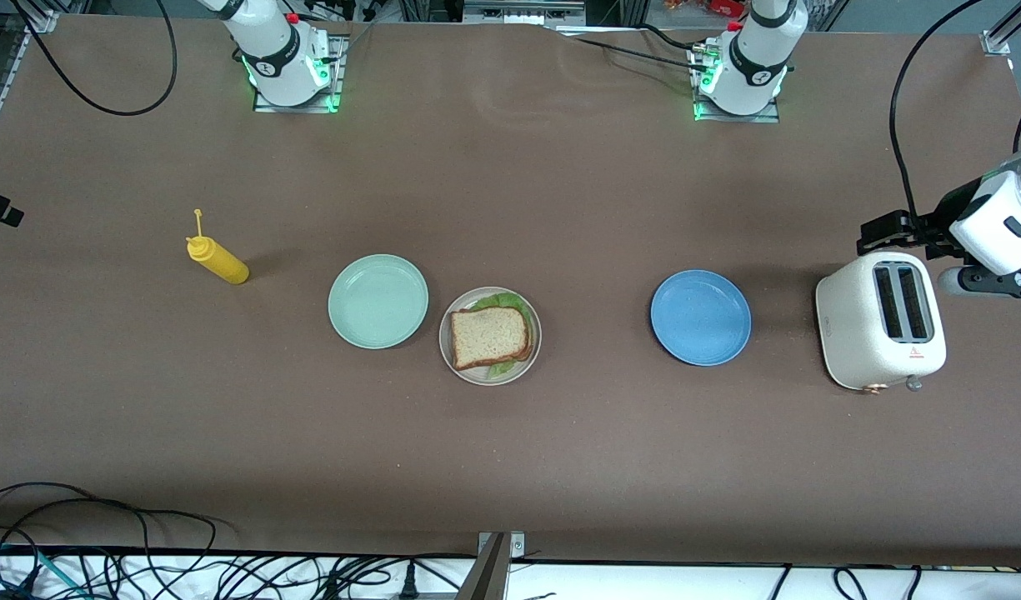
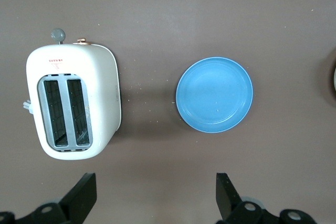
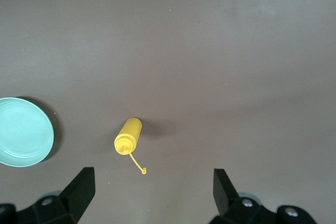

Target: Make sandwich on beige plate with both arms

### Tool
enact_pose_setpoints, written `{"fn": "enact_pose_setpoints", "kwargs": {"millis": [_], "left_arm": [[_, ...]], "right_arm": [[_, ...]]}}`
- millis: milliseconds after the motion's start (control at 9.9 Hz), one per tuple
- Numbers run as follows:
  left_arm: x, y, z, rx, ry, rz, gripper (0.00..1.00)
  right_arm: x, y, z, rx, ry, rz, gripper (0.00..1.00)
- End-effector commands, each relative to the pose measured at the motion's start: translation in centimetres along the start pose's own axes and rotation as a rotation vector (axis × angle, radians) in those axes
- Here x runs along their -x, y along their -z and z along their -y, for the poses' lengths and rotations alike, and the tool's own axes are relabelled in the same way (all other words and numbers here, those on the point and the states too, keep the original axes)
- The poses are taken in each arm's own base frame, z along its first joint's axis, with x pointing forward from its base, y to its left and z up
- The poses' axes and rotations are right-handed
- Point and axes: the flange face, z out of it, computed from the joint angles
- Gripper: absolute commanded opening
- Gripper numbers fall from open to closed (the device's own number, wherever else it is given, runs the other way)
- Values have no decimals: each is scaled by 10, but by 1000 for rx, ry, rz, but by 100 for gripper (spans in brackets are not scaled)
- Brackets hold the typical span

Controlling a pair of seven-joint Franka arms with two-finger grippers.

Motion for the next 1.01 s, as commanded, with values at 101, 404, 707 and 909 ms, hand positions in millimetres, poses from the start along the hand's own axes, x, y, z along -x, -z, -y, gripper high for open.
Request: {"fn": "enact_pose_setpoints", "kwargs": {"millis": [101,404,707,909], "left_arm": [[7,3,0,-23,2,-10,100],[7,3,0,-25,2,-10,100],[7,2,1,-23,3,-9,100],[6,2,0,-23,3,-10,100]], "right_arm": [[2,6,-2,9,5,-2,100],[1,5,-2,8,5,0,100],[-4,-7,1,4,3,24,100],[-6,-7,9,18,22,21,100]]}}
